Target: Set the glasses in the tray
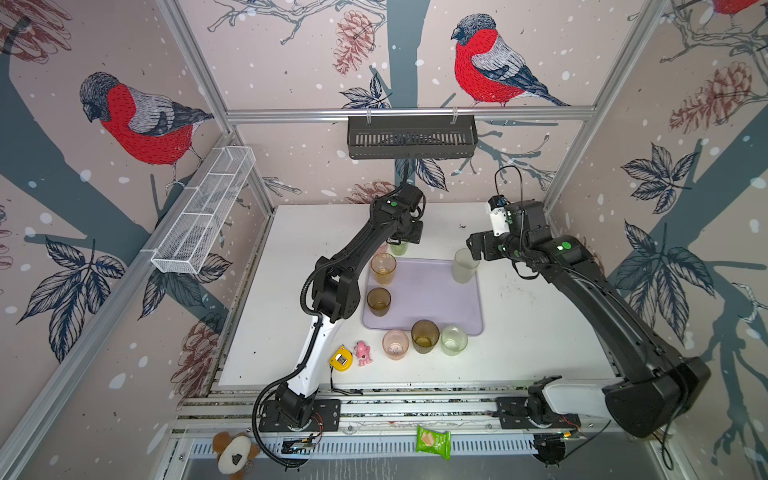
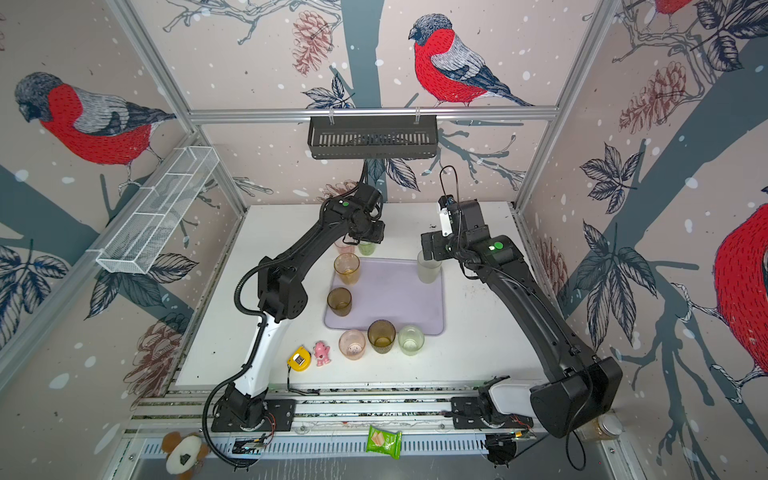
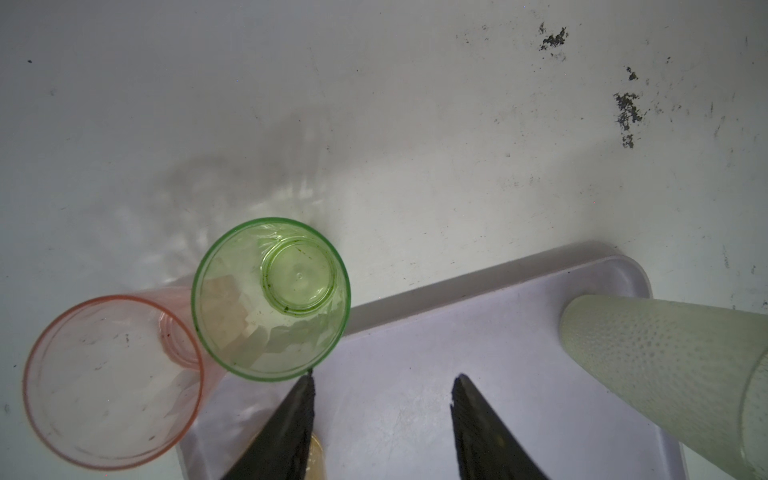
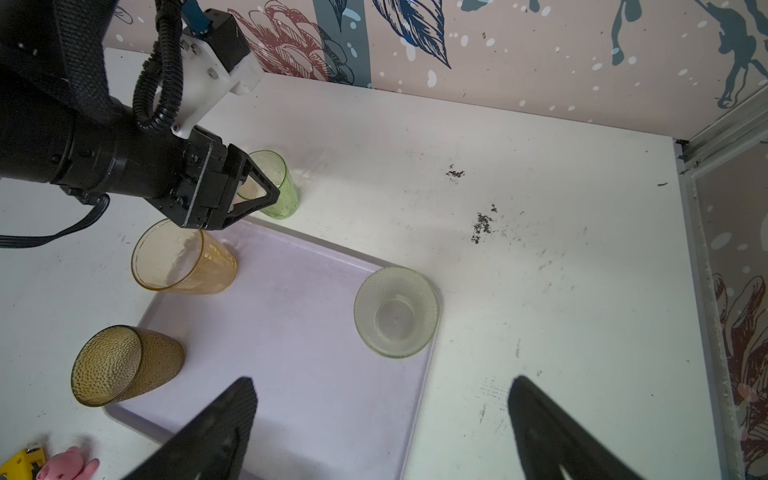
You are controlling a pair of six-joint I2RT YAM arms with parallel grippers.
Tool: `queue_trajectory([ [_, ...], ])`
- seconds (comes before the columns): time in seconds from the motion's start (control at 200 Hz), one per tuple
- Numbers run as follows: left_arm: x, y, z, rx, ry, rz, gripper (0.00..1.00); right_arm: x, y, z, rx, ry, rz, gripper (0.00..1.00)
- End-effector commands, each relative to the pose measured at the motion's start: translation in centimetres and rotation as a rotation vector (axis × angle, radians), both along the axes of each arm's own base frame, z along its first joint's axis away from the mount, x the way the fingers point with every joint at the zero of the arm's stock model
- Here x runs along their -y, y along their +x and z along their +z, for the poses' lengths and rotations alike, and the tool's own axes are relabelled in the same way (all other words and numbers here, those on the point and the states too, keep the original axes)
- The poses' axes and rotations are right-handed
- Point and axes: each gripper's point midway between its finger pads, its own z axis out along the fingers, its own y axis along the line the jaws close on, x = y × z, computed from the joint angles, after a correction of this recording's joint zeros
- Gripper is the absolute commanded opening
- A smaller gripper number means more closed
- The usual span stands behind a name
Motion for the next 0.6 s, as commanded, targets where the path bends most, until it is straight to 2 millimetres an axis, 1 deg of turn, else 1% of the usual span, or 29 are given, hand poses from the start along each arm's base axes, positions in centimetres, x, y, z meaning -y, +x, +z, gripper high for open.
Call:
queue_trajectory([
  [0.0, 0.1, 0.9, 0.1, 0.033, -0.004, -0.012, 0.53, 0.3, 0.2, 0.9, 0.027, 0.013, -0.027, 0.97],
  [0.145, 0.3, 1.3, -0.1, 0.051, -0.003, -0.020, 0.50, 0.4, 0.2, 1.2, 0.037, 0.015, -0.035, 0.97],
  [0.28, 0.3, 1.7, -0.9, 0.046, 0.000, -0.018, 0.48, 0.6, 0.3, 1.4, 0.044, 0.012, -0.041, 0.98],
  [0.595, 0.5, 2.2, -1.8, 0.056, 0.006, -0.022, 0.45, 0.7, 0.6, 1.2, 0.042, 0.003, -0.046, 0.98],
])
